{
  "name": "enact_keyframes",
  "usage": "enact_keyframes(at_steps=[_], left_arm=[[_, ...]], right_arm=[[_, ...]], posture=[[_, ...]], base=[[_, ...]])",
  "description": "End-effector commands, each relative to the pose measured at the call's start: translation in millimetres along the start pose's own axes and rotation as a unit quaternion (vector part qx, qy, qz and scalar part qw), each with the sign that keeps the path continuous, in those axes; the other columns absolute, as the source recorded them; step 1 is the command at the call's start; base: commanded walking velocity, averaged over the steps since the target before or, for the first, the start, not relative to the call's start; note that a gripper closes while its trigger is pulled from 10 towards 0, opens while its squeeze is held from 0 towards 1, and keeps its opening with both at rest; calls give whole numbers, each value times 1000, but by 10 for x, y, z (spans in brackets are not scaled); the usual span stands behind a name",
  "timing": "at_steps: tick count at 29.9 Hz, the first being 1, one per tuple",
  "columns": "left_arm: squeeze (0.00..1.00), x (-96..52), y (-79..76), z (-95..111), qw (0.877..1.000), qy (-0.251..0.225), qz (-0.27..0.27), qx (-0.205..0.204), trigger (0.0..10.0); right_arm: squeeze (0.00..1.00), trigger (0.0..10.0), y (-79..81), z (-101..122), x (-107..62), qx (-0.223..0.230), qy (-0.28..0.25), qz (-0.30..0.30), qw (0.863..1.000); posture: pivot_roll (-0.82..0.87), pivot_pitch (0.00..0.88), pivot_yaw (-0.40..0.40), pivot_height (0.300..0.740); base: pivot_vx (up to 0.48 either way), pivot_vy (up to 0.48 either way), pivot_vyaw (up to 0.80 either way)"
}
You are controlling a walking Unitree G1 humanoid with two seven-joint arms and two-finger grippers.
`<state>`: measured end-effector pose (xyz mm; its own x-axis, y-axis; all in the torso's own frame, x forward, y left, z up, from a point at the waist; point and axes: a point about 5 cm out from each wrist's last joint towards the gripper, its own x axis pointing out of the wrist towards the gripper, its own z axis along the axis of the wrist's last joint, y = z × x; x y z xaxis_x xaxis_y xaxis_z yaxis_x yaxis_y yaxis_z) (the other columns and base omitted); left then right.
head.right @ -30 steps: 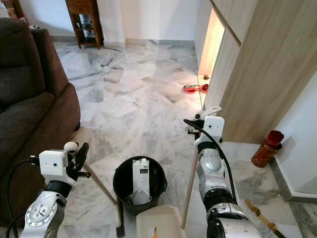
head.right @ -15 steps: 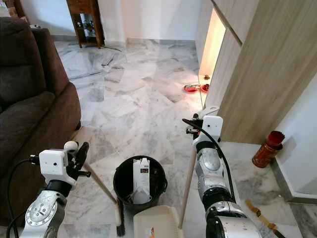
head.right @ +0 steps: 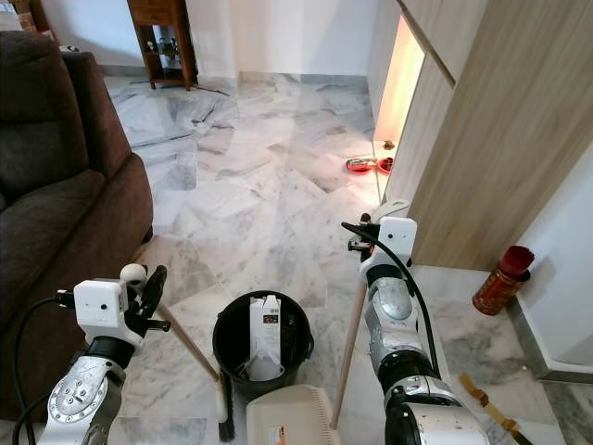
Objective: Sweep floor
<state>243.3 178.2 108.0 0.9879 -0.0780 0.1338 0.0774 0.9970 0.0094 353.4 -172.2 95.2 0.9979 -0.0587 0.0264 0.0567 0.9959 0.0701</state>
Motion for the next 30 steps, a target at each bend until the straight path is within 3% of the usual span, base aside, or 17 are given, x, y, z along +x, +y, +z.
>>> enact_keyframes(at_steps=[1,30], left_arm=[[0,30,-38,76,1000,-23,-7,-7,10000],[0,45,-19,95,1000,-27,-2,-6,10000]], right_arm=[[0,10000,15,153,74,12,-32,-2,999],[0,10000,54,106,68,10,-18,8,1000]], posture=[[44,0,-7,740],[46,13,-8,740]], base=[[-244,0,0],[-270,0,0]])
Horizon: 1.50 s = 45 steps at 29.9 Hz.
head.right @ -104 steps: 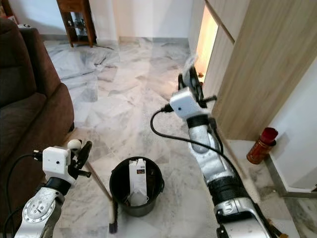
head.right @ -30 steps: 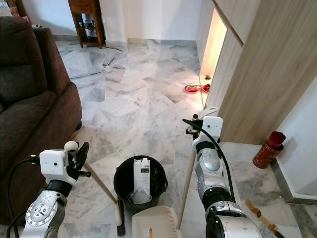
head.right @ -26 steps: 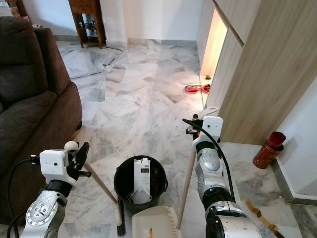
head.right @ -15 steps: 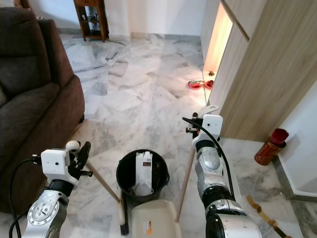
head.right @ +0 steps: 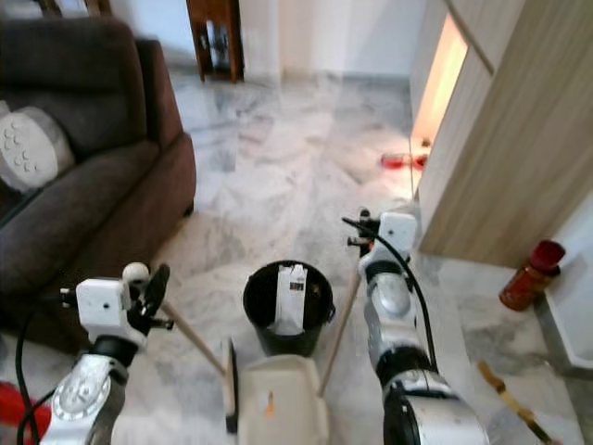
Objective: Sweep floor
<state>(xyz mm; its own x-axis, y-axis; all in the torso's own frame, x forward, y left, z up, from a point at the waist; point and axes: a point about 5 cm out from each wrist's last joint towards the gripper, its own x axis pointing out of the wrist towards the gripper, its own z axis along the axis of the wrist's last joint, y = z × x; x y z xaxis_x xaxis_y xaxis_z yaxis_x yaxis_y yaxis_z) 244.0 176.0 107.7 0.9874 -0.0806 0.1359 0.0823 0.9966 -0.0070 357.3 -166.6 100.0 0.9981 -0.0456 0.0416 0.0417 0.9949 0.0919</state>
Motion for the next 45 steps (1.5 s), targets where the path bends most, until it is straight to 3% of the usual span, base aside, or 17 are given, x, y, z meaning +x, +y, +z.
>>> enact_keyframes(at_steps=[1,17,26,35,45], left_arm=[[0,37,0,98,1000,-26,-1,2,10000],[0,64,-24,44,1000,-19,7,-2,10000],[0,116,39,-58,1000,-4,11,-14,10000],[0,139,78,-245,999,26,22,-38,10000],[0,170,90,-225,999,15,23,-38,10000]], right_arm=[[0,10000,-7,63,32,-1,-11,1,1000],[0,10000,-26,-31,1,-12,15,11,1000],[0,10000,-38,-150,-63,-7,39,4,999],[0,10000,-85,-271,-127,-11,67,-20,998],[0,10000,-93,-183,-80,-15,46,-27,998]], posture=[[45,13,-8,740],[20,9,-17,740],[4,0,3,740],[13,0,9,740],[11,0,11,740]], base=[[-251,0,0],[-30,0,0],[0,0,0],[0,0,-800],[0,0,-800]])
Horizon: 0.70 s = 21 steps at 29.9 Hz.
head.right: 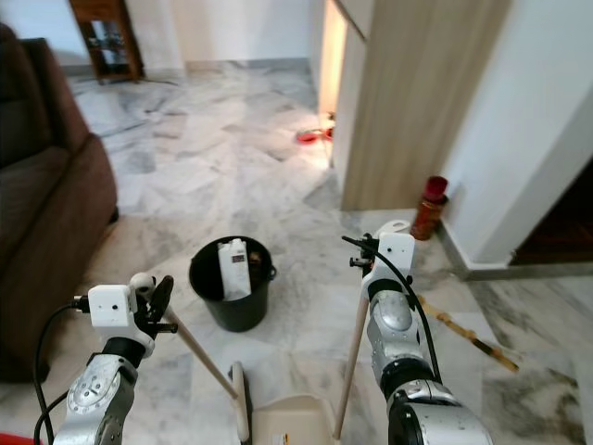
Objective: Sweep floor
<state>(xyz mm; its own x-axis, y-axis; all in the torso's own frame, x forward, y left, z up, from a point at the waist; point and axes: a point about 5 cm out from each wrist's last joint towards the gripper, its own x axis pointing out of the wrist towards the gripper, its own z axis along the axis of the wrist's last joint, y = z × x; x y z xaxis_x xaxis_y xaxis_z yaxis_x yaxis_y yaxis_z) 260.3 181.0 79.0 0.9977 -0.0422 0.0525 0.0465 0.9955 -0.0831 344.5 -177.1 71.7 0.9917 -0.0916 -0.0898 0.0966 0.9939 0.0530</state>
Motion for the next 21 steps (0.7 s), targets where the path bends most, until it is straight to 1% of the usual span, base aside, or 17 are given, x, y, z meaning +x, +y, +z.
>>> enact_keyframes(at_steps=[1,3,8,10,11,14,21], left_arm=[[0,55,18,98,1000,-28,0,-1,10000],[0,90,13,143,999,-37,-4,2,10000],[0,135,10,194,999,-45,-8,7,10000],[0,146,15,210,999,-48,-8,19,10000],[0,163,19,227,998,-50,-7,23,10000],[0,177,32,245,998,-53,-2,21,10000],[0,187,57,265,998,-55,4,19,10000]], right_arm=[[0,10000,48,101,44,2,-21,1,1000],[0,10000,66,131,51,-6,-30,3,1000],[0,10000,66,141,54,-4,-33,-1,999],[0,10000,62,143,55,-4,-33,-2,999],[0,10000,55,156,62,-4,-34,-4,999],[0,10000,38,174,69,-5,-37,-9,999],[0,10000,21,177,71,-2,-37,-17,999]], posture=[[10,0,12,740],[6,0,16,740],[6,0,21,740],[5,0,22,740],[8,0,23,740],[12,0,26,740],[17,0,28,740]], base=[[0,0,-800],[0,0,-800],[0,0,-800],[0,0,-800],[0,-371,-800],[0,-354,-800],[0,0,-800]])
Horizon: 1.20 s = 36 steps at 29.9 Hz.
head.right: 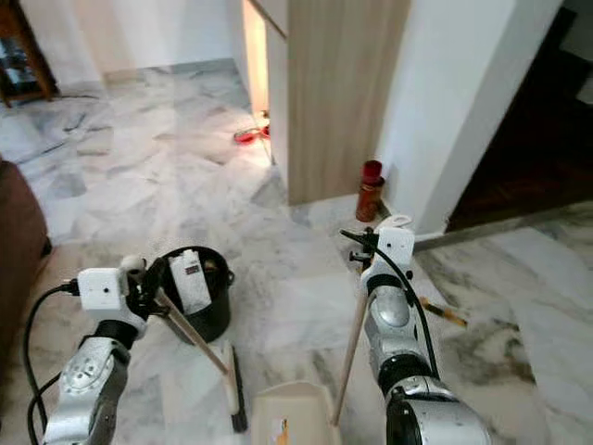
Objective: Sweep floor
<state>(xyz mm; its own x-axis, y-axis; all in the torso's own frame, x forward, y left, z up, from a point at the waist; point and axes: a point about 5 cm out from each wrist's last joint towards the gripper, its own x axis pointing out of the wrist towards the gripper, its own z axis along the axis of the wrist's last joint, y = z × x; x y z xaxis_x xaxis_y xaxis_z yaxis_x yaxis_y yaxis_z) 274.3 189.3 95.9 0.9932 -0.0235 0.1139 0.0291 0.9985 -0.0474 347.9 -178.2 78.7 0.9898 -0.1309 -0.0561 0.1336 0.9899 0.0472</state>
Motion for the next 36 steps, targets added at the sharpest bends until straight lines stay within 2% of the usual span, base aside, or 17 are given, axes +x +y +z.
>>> enact_keyframes(at_steps=[1,5,10,15,16,19,20,36], left_arm=[[0,51,-8,99,1000,-24,-1,0,10000],[0,59,-3,105,1000,-25,2,6,10000],[0,66,9,107,1000,-27,7,6,10000],[0,69,9,104,1000,-24,7,12,10000],[0,72,2,97,999,-22,4,27,10000],[0,82,3,97,999,-22,9,22,10000],[0,89,6,104,1000,-25,13,12,10000],[0,79,7,99,999,-27,18,17,10000]], right_arm=[[0,10000,28,102,48,3,-18,0,1000],[0,10000,58,112,52,5,-20,0,1000],[0,10000,84,123,57,0,-22,5,1000],[0,10000,74,107,48,-3,-20,5,1000],[0,10000,65,101,45,-4,-20,4,1000],[0,10000,60,98,45,-5,-18,3,1000],[0,10000,59,99,46,-6,-18,4,1000],[0,10000,59,97,46,-10,-17,8,1000]], posture=[[18,0,28,740],[19,0,28,740],[21,0,26,740],[23,0,22,740],[24,0,22,740],[22,0,19,740],[22,0,19,740],[21,0,11,740]], base=[[0,0,-800],[0,0,-800],[0,-413,-800],[0,0,-800],[0,-409,-800],[0,-472,-800],[0,0,-800],[0,0,-800]])
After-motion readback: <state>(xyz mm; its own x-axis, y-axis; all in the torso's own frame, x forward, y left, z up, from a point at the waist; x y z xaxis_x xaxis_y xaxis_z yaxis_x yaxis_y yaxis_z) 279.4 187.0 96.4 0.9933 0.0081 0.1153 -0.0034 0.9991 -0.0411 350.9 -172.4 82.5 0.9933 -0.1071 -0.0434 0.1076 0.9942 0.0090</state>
